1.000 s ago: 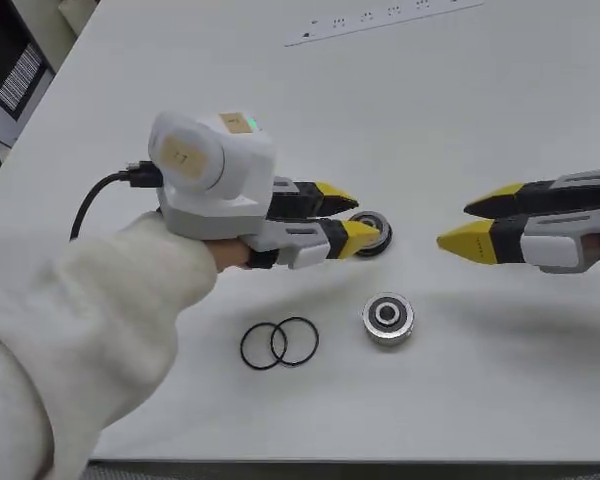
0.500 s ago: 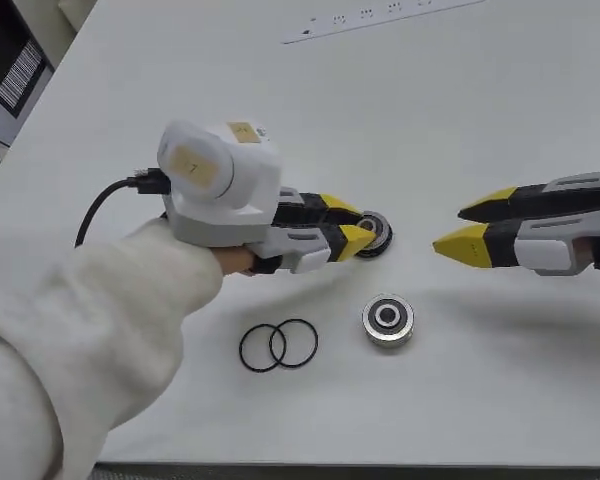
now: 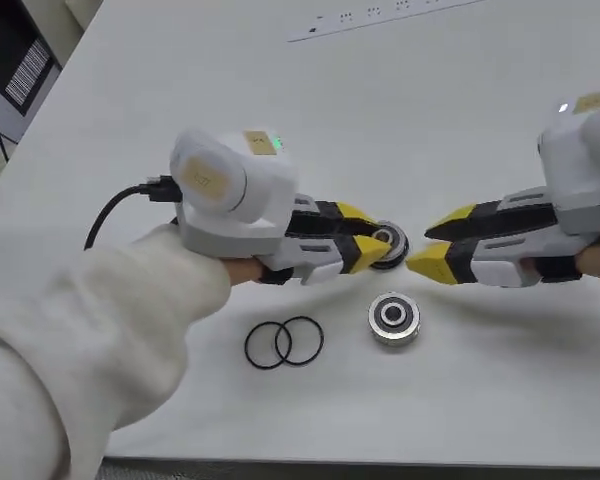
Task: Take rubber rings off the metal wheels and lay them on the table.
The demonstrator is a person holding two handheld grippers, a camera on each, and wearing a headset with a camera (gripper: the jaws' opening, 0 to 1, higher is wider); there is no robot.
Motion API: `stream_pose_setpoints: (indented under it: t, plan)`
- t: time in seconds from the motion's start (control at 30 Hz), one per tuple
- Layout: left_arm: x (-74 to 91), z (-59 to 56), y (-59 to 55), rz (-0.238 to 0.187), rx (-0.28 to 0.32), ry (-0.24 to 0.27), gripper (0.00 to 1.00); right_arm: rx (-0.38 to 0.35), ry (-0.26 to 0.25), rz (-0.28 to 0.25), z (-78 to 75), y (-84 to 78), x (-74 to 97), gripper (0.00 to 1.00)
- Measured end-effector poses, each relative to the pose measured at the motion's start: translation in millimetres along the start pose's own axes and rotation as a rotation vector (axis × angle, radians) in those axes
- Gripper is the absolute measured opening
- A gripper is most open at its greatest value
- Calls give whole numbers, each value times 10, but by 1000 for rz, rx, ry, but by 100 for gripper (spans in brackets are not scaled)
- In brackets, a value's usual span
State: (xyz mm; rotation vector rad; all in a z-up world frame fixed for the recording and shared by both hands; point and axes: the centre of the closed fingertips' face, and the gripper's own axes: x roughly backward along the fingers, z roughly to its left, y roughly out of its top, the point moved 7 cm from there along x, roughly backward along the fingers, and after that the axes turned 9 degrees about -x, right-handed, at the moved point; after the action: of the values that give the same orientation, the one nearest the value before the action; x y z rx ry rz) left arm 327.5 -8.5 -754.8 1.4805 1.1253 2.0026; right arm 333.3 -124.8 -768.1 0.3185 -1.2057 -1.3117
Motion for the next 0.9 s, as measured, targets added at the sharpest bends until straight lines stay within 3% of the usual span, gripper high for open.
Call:
stream_pose_setpoints:
  t: [0.43, 0.67, 0.9]
  plan:
    - [30, -55, 13, -2, -19, -11, 13, 33, 2, 17, -14, -17, -62, 19]
    - [37, -59, 20, -1, -17, -14, 13, 87, 23, 31, 26, -40, -91, 14]
    - [39, -58, 24, 0, -17, -11, 13, 123, 8, 36, 18, -48, -83, 10]
